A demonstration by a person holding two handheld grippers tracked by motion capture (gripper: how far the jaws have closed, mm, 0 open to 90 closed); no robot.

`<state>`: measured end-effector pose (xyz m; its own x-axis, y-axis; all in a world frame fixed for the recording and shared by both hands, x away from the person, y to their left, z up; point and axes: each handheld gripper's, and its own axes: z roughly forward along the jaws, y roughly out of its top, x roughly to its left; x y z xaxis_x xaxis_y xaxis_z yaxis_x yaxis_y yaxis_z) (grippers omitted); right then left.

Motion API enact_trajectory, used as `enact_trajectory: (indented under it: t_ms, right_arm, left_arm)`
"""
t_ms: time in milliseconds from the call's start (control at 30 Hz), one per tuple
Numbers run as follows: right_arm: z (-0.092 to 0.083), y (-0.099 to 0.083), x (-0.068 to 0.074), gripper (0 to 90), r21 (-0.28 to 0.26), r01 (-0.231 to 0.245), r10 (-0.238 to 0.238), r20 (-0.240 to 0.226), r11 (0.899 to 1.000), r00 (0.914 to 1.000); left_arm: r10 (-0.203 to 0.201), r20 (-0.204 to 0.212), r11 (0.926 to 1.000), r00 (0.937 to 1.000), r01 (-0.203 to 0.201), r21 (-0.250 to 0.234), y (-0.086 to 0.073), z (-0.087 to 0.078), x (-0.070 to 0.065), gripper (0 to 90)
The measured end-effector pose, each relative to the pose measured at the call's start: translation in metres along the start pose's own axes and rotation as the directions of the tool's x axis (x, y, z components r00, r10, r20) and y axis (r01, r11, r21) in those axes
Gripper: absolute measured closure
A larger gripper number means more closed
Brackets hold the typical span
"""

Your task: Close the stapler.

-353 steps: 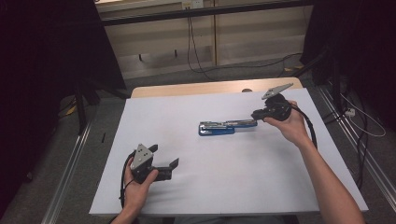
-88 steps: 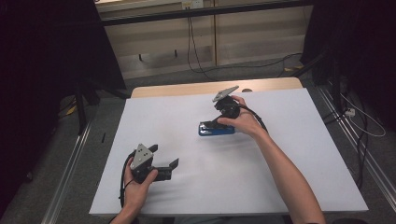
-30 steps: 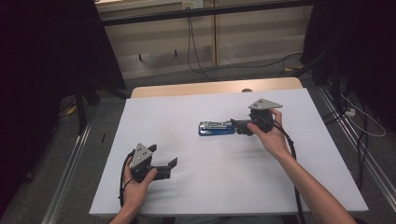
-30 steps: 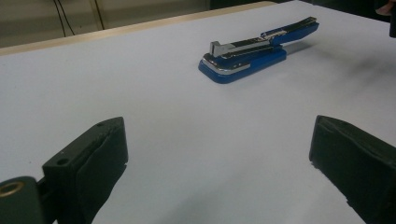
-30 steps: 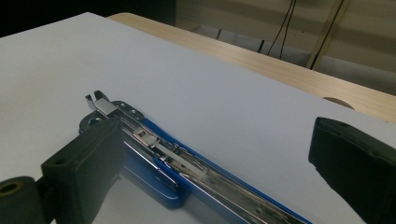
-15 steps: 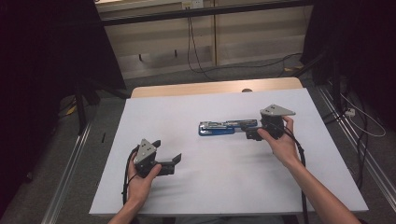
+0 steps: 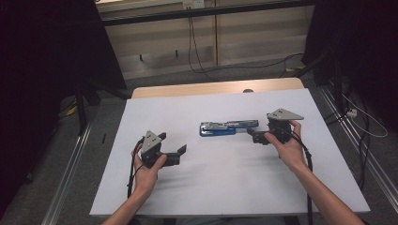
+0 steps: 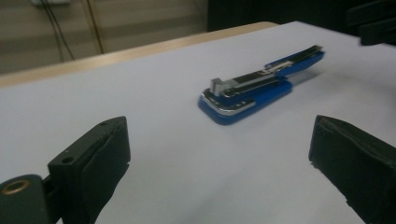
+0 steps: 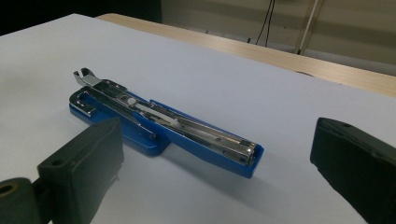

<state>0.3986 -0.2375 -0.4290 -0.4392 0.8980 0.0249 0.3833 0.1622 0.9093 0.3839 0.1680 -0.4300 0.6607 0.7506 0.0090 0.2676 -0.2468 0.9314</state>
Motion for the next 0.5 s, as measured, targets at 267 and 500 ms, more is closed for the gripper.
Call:
enact_trajectory:
  t_ms: [267,500]
  right_arm:
    - [-0.008,-0.003,-0.005,2.3,0.009,0.007,-0.007,0.015,1.000,0.9999]
    - [-0.010,-0.011,-0.009,1.5,0.023,-0.001,0.000,0.036,1.000,0.9994]
  left_arm:
    - [0.003,0.007,0.9998,1.0000,-0.003,0.021,0.007,0.023,0.001,6.3]
    - [-0.004,0.014,0.9988,0.9999,0.003,0.050,0.011,0.039,0.005,6.9]
